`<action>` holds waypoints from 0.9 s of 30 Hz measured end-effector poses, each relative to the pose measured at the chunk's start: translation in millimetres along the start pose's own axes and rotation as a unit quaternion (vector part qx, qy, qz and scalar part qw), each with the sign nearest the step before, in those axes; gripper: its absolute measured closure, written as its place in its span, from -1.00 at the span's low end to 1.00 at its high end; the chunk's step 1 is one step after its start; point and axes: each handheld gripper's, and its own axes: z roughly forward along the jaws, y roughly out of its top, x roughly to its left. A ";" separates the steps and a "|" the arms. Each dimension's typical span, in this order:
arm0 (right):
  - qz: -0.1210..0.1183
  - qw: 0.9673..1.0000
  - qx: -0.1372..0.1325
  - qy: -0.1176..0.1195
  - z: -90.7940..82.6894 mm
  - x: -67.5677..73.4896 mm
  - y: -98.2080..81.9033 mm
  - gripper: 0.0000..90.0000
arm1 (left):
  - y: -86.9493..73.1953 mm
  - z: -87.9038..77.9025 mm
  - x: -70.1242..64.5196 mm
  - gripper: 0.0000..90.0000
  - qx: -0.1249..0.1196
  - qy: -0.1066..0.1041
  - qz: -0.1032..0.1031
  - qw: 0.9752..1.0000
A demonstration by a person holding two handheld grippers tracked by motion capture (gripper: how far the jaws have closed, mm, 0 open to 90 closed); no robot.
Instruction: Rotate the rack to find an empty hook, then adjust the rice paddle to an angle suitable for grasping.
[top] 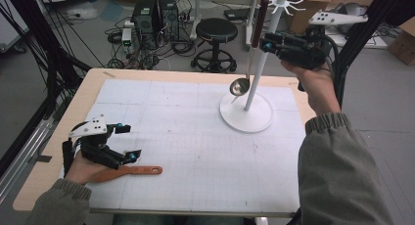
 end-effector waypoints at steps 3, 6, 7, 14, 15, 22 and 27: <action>0.010 1.000 0.003 0.015 3.0 6.1 -15.8 0.15 | -0.3 0.6 -0.3 -0.96 0.003 -0.001 0.004 1.000; 0.012 1.000 0.011 0.022 5.0 10.9 -29.7 0.05 | -0.9 1.8 -0.7 -0.96 0.012 -0.002 0.006 1.000; 0.011 1.000 0.013 0.022 5.5 11.8 -32.8 0.01 | -1.1 2.5 -1.7 -0.96 0.013 0.000 0.007 1.000; 0.014 0.999 0.021 0.040 6.4 24.1 -60.7 -0.12 | -2.4 5.0 -2.9 -0.96 0.023 -0.001 0.015 1.000; 0.016 0.999 0.023 0.042 5.9 25.1 -64.6 -0.15 | -2.6 5.3 -3.3 -0.96 0.025 -0.001 0.017 1.000; 0.028 0.998 0.029 0.043 -0.3 31.7 -93.4 -0.23 | -4.9 8.4 -4.6 -0.93 0.040 -0.006 0.022 0.999; 0.037 0.998 0.032 0.043 -6.5 35.0 -111.7 -0.29 | -6.2 11.6 -5.3 -0.93 0.055 -0.013 0.030 0.998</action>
